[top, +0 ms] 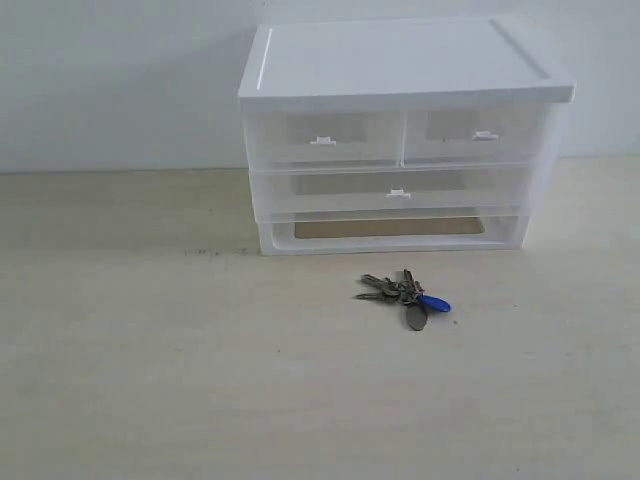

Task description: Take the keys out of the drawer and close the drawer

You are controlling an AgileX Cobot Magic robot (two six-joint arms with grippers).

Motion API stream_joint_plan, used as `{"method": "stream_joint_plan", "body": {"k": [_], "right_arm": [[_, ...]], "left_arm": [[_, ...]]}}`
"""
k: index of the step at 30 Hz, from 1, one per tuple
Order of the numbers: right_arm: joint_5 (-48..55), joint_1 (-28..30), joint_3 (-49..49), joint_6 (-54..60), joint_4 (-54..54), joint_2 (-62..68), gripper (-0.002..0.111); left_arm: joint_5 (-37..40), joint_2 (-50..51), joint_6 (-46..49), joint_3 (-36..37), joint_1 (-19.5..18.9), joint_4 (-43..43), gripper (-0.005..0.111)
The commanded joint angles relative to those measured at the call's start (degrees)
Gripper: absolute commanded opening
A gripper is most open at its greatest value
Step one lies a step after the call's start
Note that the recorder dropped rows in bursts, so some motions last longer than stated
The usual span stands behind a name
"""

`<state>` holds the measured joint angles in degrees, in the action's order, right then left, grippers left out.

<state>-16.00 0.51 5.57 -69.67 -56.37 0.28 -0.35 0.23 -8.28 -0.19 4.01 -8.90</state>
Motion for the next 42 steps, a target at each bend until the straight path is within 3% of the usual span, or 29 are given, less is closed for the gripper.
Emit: {"method": "stream_joint_plan", "body": {"k": [1,6,21,42], "right_arm": [[-0.45,0.19,-0.25,-0.10,0.08,-0.28,0.000],[-0.45,0.19,-0.25,-0.10,0.08,-0.28,0.000],[-0.45,0.19,-0.25,-0.10,0.08,-0.28,0.000],[-0.45,0.19,-0.25,-0.10,0.08,-0.28,0.000]], "left_arm": [[2.17,-0.23,-0.36,0.19,-0.56,-0.16,0.004],[7.08,-0.23,-0.36,0.19,-2.61,-0.16,0.004],[17.85,-0.23,0.21,0.19,-2.72,0.05,0.004],[17.87,-0.23,2.71,0.19,-2.72,0.05,0.004]]}}
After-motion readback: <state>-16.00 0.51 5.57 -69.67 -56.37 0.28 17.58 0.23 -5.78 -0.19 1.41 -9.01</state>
